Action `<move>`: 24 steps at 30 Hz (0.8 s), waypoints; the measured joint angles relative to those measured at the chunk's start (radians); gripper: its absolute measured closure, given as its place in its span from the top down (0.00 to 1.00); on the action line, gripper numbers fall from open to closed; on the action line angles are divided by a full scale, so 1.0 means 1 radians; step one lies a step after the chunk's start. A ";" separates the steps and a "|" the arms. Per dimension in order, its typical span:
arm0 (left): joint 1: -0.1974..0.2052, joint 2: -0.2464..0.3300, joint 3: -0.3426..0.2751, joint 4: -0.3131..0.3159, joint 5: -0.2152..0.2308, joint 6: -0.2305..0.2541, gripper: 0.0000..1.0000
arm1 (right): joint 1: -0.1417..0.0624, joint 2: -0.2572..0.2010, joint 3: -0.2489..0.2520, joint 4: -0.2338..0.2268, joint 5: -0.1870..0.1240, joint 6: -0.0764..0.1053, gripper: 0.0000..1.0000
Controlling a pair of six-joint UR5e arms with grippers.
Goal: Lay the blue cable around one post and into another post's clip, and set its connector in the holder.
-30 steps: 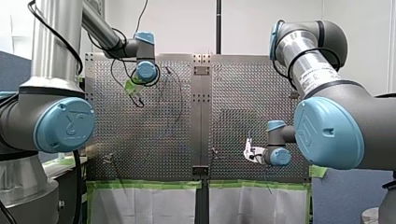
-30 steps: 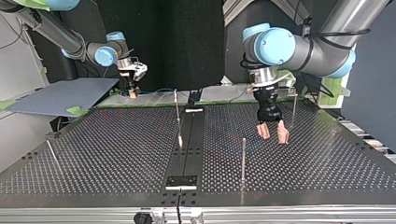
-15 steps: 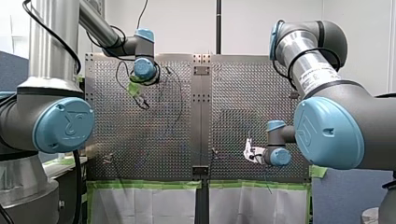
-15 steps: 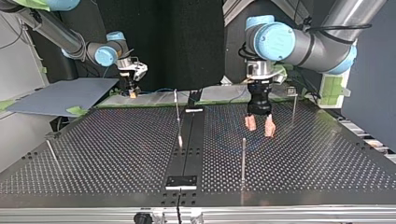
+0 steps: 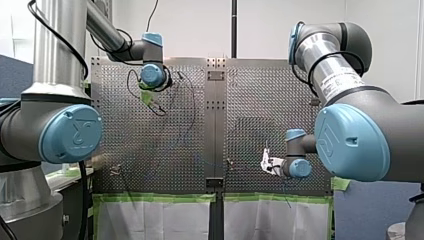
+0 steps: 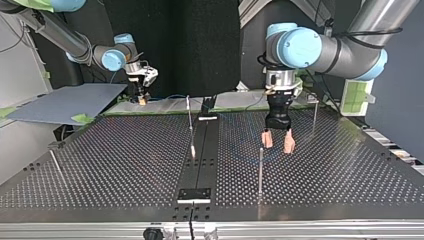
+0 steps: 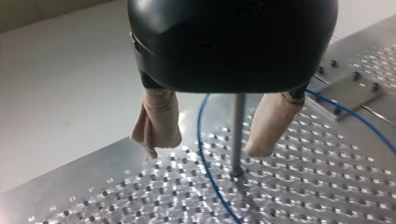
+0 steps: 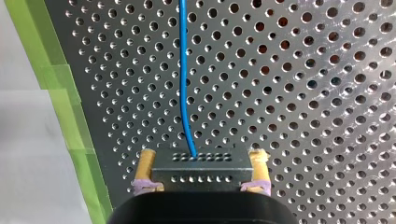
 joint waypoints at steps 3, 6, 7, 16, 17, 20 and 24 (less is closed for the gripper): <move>0.008 -0.012 0.009 0.017 0.001 -0.029 1.00 | 0.000 0.000 0.000 0.000 0.000 -0.001 0.00; 0.014 -0.032 0.023 0.023 0.009 -0.053 1.00 | 0.002 0.000 0.000 0.001 0.000 -0.003 0.00; 0.015 -0.038 0.028 0.024 0.012 -0.060 1.00 | 0.002 0.000 0.000 0.001 0.000 -0.003 0.00; 0.034 -0.111 0.092 0.023 -0.021 -0.080 1.00 | 0.003 0.000 0.000 0.003 0.000 -0.007 0.00; 0.037 -0.118 0.102 0.023 -0.025 -0.079 1.00 | 0.003 0.000 0.000 0.003 0.000 -0.007 0.00; 0.044 -0.126 0.121 0.024 -0.029 -0.075 1.00 | 0.003 0.000 0.000 0.003 0.000 -0.007 0.00; 0.052 -0.128 0.129 0.027 -0.026 -0.070 1.00 | 0.004 0.000 0.000 0.002 0.000 -0.008 0.00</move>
